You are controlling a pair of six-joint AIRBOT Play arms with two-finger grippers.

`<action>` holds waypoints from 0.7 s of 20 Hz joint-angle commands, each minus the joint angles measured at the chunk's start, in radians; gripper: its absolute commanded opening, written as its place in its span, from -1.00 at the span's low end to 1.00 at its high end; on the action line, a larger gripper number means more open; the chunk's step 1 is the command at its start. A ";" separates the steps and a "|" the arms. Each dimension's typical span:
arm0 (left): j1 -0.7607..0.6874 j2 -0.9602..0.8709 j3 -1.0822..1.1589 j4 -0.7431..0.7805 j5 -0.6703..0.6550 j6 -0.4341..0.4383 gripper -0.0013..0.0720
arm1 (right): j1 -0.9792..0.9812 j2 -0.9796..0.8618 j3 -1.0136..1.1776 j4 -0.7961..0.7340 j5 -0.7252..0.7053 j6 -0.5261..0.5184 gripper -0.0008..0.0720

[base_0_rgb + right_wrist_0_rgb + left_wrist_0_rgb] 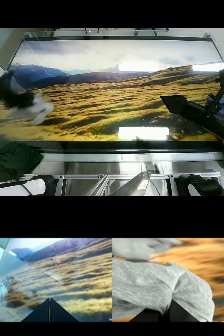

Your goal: Fold the shirts.

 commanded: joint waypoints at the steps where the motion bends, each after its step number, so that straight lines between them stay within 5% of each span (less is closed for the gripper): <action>1: -0.268 -0.004 0.205 -0.401 0.069 0.113 -0.91 | 0.001 -0.002 0.000 0.011 -0.001 0.000 -0.93; 6: -0.660 -0.012 0.343 -0.344 0.045 0.153 -0.91 | 0.001 -0.002 0.000 0.011 0.003 0.000 -0.93; 11: -0.773 -0.125 0.344 -0.289 0.166 0.101 -0.91 | 0.001 -0.001 0.000 0.011 0.017 0.001 -0.93; 12: -0.781 -0.149 0.344 -0.289 0.205 0.101 -0.59 | 0.000 -0.001 0.000 0.011 0.033 0.001 -0.93; 13: -0.783 -0.170 0.344 -0.288 0.246 0.096 0.49 | 0.000 -0.001 0.000 0.011 0.049 0.001 -0.91; 14: -0.783 -0.181 0.344 -0.283 0.273 0.073 1.00 | 0.000 -0.002 0.000 0.010 0.066 0.001 -0.63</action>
